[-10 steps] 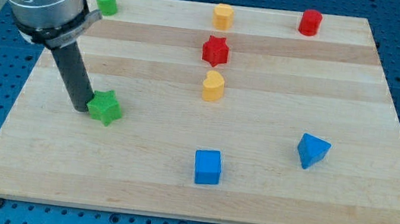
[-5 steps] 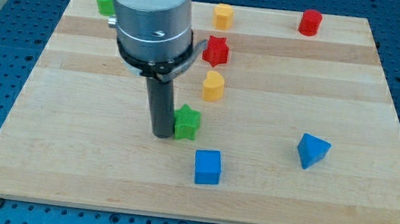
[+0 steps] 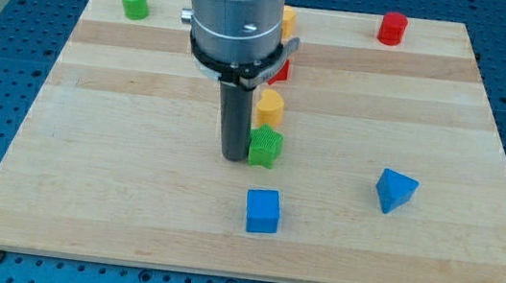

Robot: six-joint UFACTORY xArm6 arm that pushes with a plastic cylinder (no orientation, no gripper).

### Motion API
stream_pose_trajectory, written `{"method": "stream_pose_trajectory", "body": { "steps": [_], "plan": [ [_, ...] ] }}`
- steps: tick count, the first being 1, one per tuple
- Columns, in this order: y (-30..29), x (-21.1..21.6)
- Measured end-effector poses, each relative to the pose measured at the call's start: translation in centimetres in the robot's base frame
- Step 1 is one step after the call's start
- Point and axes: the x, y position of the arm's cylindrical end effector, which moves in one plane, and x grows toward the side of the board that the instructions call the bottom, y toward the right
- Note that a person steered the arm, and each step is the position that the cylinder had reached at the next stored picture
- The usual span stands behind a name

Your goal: Push the green star closer to the yellow heart

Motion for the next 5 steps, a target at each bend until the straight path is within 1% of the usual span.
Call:
{"method": "stream_pose_trajectory", "body": {
  "steps": [3,4,5],
  "plan": [
    [0.0,-1.2],
    [0.0,-1.2],
    [-1.2,0.0]
  ]
}}
